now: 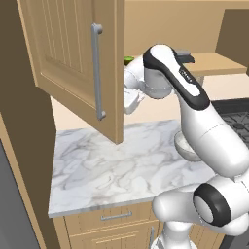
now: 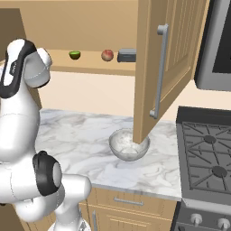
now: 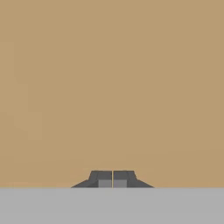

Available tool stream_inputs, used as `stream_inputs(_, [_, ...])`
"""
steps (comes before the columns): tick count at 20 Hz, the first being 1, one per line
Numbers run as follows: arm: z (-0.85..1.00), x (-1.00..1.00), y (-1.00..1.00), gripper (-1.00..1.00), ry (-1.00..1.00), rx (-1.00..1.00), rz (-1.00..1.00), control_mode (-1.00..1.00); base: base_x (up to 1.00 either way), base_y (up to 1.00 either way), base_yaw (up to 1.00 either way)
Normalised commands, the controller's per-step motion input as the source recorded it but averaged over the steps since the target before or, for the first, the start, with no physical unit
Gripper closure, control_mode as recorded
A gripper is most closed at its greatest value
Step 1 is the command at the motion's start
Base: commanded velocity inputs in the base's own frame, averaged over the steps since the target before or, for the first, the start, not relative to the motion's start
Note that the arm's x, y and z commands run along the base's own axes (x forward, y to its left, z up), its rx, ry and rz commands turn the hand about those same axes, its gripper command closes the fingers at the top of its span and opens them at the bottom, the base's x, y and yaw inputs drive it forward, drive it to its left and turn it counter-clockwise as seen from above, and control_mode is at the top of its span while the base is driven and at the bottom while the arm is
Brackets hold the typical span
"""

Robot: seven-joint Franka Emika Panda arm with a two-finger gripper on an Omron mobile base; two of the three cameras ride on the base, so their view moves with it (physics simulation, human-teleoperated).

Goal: Open the cabinet. Pick the kiwi and peach from the cabinet and place them into the bowl. Then close the cabinet.

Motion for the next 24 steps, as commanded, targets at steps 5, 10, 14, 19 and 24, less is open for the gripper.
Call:
stream_inputs(5, [0.0, -0.19, 0.08, 1.0, -0.02, 0.0, 0.0, -1.0, 0.0, 0.0, 0.0])
stream_inputs(10, [0.0, -0.11, 0.01, 1.0, -0.04, 0.0, 0.0, -1.0, 0.0, 0.0, 0.0])
stream_inputs(14, [0.0, -0.12, 0.0, 1.0, -0.08, 0.01, 0.0, -1.0, 0.0, 0.0, 0.0])
stream_inputs(19, [-0.02, 0.0, -0.25, 1.0, 0.0, 0.11, -0.04, -1.0, 0.0, 0.0, 0.0])
stream_inputs(24, [0.0, 0.04, -0.37, 1.0, -0.02, -0.01, -0.41, -1.0, 0.0, 0.0, 0.0])
